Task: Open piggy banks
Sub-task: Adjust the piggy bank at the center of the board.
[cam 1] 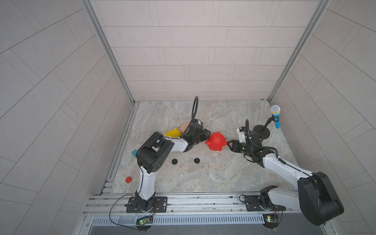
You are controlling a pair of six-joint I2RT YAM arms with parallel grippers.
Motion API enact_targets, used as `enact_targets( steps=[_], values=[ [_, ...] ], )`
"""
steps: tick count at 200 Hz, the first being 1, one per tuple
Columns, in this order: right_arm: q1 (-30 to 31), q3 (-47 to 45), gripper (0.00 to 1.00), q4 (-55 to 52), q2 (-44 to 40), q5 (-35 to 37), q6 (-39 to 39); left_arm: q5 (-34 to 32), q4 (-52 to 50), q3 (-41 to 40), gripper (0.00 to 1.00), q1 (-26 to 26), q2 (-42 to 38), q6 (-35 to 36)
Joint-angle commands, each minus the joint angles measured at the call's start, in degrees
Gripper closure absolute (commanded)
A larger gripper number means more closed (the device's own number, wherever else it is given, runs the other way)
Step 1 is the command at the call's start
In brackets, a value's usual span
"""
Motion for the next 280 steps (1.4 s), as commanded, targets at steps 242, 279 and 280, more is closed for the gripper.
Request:
enact_targets(
  steps=[242, 279, 280],
  values=[
    [2.18, 15.08, 0.52, 10.10, 19.57, -0.10, 1.02, 6.61, -10.90, 3.01, 0.00, -0.12, -11.78, 10.23],
    [2.18, 18.34, 0.53, 10.35, 23.82, -0.19, 0.97, 7.23, -10.93, 2.58, 0.00, -0.19, -12.20, 10.82],
    [2.18, 18.41, 0.53, 10.32, 23.89, -0.19, 0.97, 7.22, -10.93, 2.57, 0.00, -0.19, -12.20, 10.82]
  ],
)
